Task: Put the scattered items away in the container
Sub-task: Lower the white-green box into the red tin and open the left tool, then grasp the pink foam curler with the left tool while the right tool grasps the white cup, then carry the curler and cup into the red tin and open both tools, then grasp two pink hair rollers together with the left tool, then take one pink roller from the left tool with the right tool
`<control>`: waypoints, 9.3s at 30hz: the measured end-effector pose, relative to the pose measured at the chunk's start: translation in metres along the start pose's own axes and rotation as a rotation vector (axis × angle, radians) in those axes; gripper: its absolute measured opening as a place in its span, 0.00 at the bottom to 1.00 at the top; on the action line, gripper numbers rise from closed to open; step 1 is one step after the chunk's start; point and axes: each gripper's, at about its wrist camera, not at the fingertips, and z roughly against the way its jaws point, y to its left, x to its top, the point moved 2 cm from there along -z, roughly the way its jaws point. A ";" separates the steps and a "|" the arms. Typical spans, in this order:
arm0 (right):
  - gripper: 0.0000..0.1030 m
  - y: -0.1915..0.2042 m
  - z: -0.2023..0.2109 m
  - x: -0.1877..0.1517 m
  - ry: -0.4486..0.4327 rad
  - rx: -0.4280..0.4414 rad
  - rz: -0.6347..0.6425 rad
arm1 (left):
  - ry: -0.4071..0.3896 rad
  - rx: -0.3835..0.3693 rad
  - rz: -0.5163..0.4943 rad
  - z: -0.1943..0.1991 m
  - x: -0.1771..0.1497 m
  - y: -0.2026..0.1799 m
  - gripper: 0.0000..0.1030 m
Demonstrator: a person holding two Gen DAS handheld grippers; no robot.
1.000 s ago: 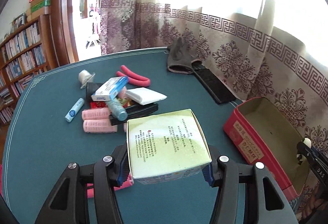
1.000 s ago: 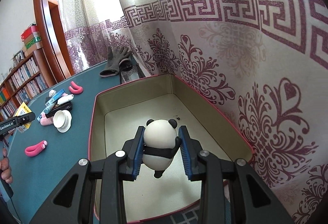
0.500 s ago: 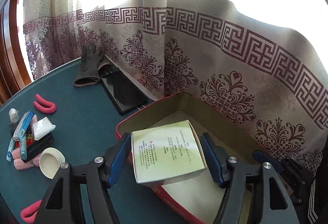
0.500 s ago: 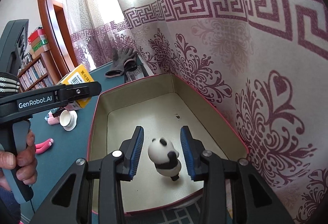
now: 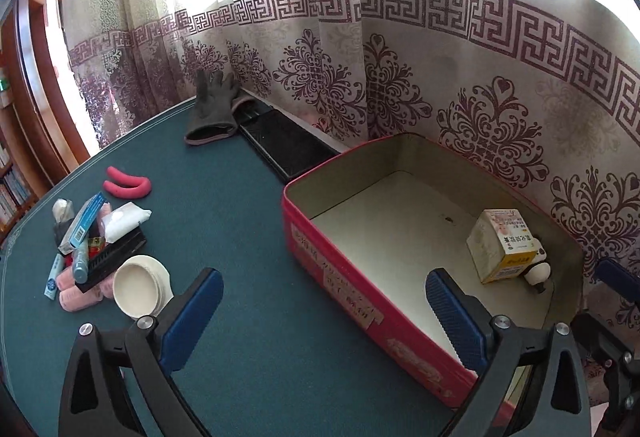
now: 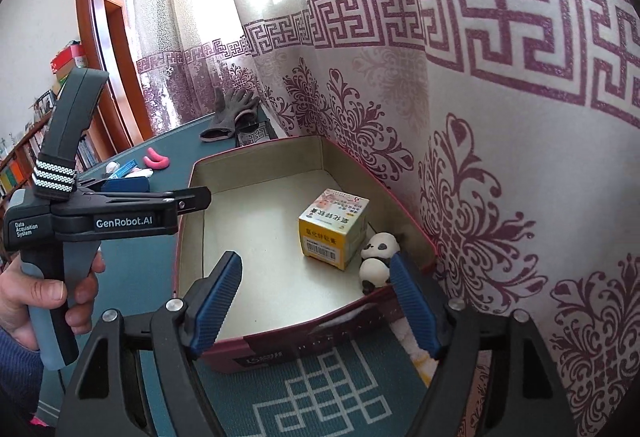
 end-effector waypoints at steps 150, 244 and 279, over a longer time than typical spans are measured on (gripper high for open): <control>0.79 -0.005 -0.019 0.016 -0.061 -0.046 -0.163 | -0.195 -0.108 -0.030 0.054 0.037 -0.006 1.00; 0.81 0.260 -0.150 0.001 0.266 0.409 0.157 | 0.066 0.041 0.269 0.021 -0.141 0.237 0.71; 0.31 0.325 -0.131 -0.070 0.314 0.450 0.641 | 0.119 -0.013 -0.001 0.085 -0.205 0.197 0.71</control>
